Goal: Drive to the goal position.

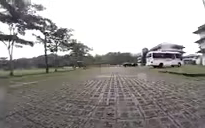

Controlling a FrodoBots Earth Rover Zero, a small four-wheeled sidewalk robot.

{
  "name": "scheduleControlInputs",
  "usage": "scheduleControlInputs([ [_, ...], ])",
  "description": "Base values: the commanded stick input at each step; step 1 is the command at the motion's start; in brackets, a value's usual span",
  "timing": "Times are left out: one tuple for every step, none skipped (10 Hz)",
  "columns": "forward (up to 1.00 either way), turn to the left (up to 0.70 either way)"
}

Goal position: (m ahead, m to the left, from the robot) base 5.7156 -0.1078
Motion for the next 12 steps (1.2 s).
scheduleControlInputs([
  [0.7,0.0],
  [0.7,0.0],
  [0.7,0.0],
  [0.7,0.0],
  [0.7,0.0],
  [0.7,0.0],
  [0.7,0.0],
  [0.7,0.0],
  [0.7,0.0],
  [0.7,0.0],
  [0.7,0.0],
  [0.7,0.0],
])
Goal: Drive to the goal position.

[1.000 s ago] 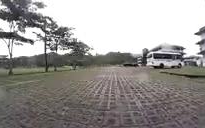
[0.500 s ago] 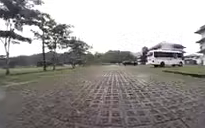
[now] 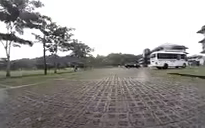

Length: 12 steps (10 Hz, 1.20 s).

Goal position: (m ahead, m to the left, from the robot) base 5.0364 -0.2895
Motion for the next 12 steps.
scheduleControlInputs([
  [0.7,0.0],
  [0.7,0.0],
  [0.7,0.0],
  [0.7,0.0],
  [0.7,0.0],
  [0.7,0.0],
  [0.7,0.0],
  [0.7,0.0],
  [0.7,0.0],
  [0.7,0.0],
  [0.7,0.0],
  [0.7,0.0],
])
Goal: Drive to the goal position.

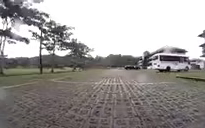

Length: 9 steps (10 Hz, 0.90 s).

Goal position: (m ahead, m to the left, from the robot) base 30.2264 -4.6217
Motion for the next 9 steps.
scheduleControlInputs([
  [0.7,0.0],
  [0.7,0.0],
  [0.7,0.0],
  [0.7,0.0],
  [0.7,0.0],
  [0.7,0.0],
  [0.7,0.0],
  [0.7,0.0],
  [0.7,0.0],
])
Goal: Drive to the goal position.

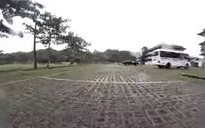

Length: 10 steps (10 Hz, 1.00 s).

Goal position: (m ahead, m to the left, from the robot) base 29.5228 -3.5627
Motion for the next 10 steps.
scheduleControlInputs([
  [0.7,0.0],
  [0.7,0.0],
  [0.7,0.0],
  [0.7,0.0],
  [0.7,0.0],
  [0.7,0.0],
  [0.7,0.0],
  [0.7,0.0],
  [0.7,0.0],
  [0.7,0.0],
])
